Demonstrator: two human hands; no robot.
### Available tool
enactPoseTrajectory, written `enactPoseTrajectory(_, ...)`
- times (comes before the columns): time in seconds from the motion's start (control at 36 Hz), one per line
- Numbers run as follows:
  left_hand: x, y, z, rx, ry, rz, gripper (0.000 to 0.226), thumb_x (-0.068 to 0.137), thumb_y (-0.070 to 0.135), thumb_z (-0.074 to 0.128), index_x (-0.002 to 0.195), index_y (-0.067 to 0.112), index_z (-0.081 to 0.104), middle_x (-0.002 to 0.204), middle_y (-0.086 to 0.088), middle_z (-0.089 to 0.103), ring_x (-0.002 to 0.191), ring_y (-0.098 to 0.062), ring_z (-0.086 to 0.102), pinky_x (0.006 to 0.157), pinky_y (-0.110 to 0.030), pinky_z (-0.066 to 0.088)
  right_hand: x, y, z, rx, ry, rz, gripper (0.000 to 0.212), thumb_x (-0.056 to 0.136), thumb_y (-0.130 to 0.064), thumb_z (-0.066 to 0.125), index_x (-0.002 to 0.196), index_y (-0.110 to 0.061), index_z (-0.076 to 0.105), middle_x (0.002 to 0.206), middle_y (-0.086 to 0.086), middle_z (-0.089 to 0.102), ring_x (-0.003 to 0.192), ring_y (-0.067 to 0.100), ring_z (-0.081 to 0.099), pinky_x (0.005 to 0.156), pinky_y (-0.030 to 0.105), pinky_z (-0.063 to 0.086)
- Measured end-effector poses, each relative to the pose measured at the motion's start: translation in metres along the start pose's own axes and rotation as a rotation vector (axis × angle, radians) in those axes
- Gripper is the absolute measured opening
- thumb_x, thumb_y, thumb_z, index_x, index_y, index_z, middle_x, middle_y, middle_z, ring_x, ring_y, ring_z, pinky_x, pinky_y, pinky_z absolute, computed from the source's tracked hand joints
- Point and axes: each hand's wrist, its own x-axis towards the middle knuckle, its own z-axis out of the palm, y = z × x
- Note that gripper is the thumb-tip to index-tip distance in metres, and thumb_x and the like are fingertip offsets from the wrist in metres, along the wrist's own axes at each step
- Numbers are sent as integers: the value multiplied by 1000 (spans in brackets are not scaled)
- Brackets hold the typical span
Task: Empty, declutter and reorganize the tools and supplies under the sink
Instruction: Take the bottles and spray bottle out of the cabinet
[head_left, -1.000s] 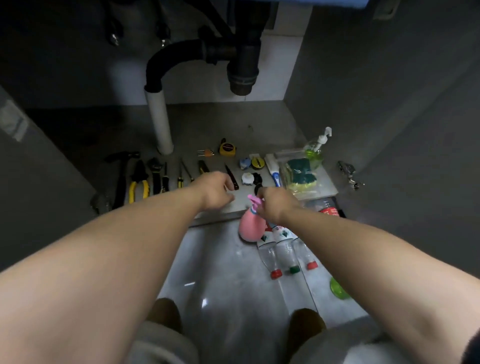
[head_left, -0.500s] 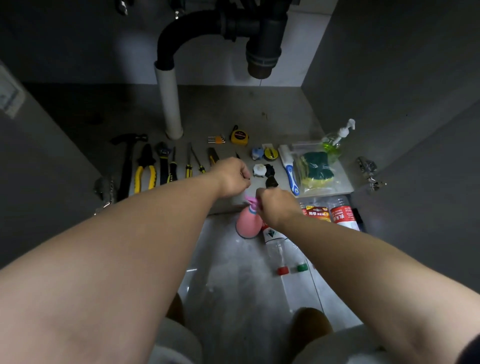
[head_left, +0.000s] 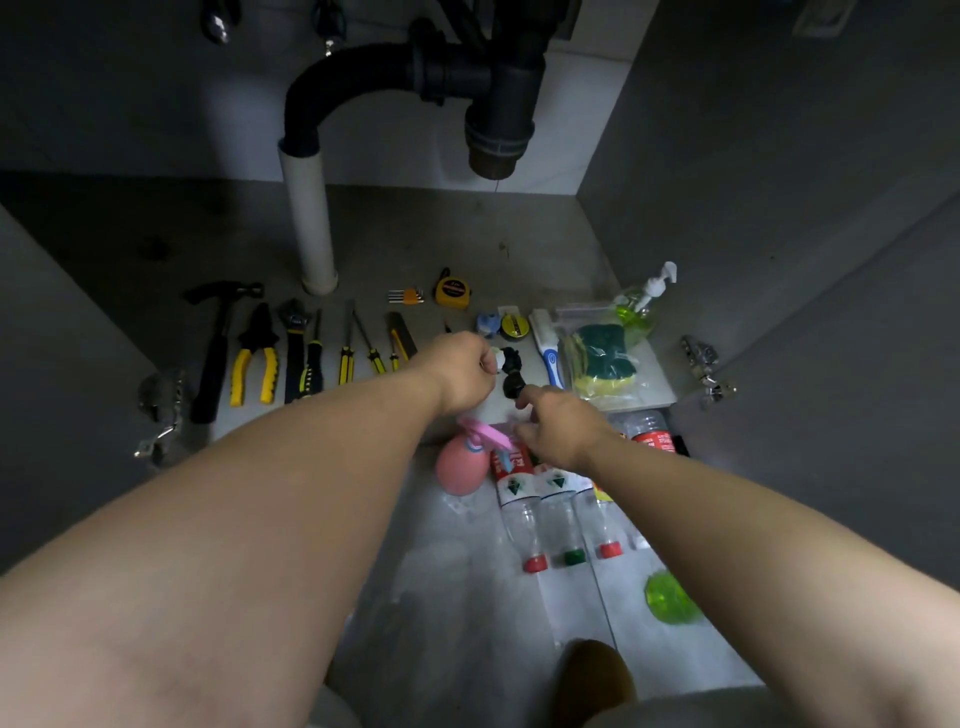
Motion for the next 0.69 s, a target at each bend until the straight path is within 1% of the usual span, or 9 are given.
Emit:
enactPoseTrajectory(0.08, 5, 11, 12, -31, 21, 12, 16, 95, 14, 59, 103, 17, 73, 110, -3, 72, 105, -21, 66, 97, -34, 54, 1, 23, -22, -27, 66, 19, 44, 97, -40, 58, 136, -22, 51, 134, 10, 54, 109, 30, 61, 86, 34, 51)
enactPoseTrajectory(0.19, 14, 24, 32, -84, 28, 25, 20, 93, 13, 56, 100, 16, 74, 105, -4, 73, 101, -22, 67, 94, -35, 55, 11, 65, -60, -62, 147, 74, 52, 92, -29, 62, 141, -21, 47, 143, 13, 36, 116, 36, 58, 103, 43, 49)
enactPoseTrajectory(0.28, 21, 30, 48, -76, 11, 40, 20, 95, 14, 54, 98, 18, 73, 102, -3, 70, 97, -21, 66, 92, -37, 56, 28, 101, -85, -34, 265, 168, 55, 91, -26, 63, 142, -21, 43, 146, 16, 27, 113, 44, 59, 100, 47, 50)
enactPoseTrajectory(0.36, 28, 33, 60, -96, -17, 40, 20, 96, 13, 52, 99, 19, 72, 103, -4, 70, 97, -23, 65, 91, -39, 56, 52, 127, -105, -5, 313, 255, 61, 92, -29, 61, 147, -25, 35, 151, 19, 20, 115, 50, 57, 101, 49, 48)
enactPoseTrajectory(0.42, 34, 35, 66, -118, -14, 31, 21, 97, 13, 52, 100, 19, 71, 104, -4, 71, 97, -23, 66, 91, -40, 56, 72, 139, -115, 36, 324, 277, 68, 92, -29, 61, 152, -25, 29, 155, 20, 16, 128, 47, 49, 106, 46, 43)
enactPoseTrajectory(0.5, 42, 36, 74, -130, -3, 11, 19, 97, 15, 52, 99, 21, 71, 102, -2, 71, 96, -23, 66, 89, -40, 57, 100, 150, -129, 63, 317, 269, 74, 93, -24, 59, 157, -25, 23, 160, 22, 11, 147, 38, 27, 114, 39, 34)
enactPoseTrajectory(0.56, 47, 36, 79, -122, -15, 9, 19, 98, 15, 52, 100, 21, 70, 102, -2, 71, 95, -24, 66, 89, -40, 57, 115, 155, -135, 31, 281, 256, 74, 95, -21, 56, 159, -22, 21, 163, 23, 12, 151, 34, 20, 117, 36, 29)
enactPoseTrajectory(0.58, 49, 36, 81, -110, -21, 11, 19, 98, 15, 52, 101, 21, 70, 103, -3, 72, 95, -24, 66, 88, -40, 57, 121, 157, -137, 25, 267, 252, 71, 96, -20, 55, 159, -21, 24, 164, 22, 16, 151, 33, 22, 118, 35, 28)
enactPoseTrajectory(0.69, 57, 36, 86, -67, -38, 13, 19, 100, 17, 52, 103, 21, 70, 105, -3, 72, 96, -24, 66, 88, -40, 57, 132, 158, -133, -40, 261, 282, 53, 94, -17, 56, 147, -13, 49, 158, 14, 35, 145, 29, 38, 118, 36, 34)
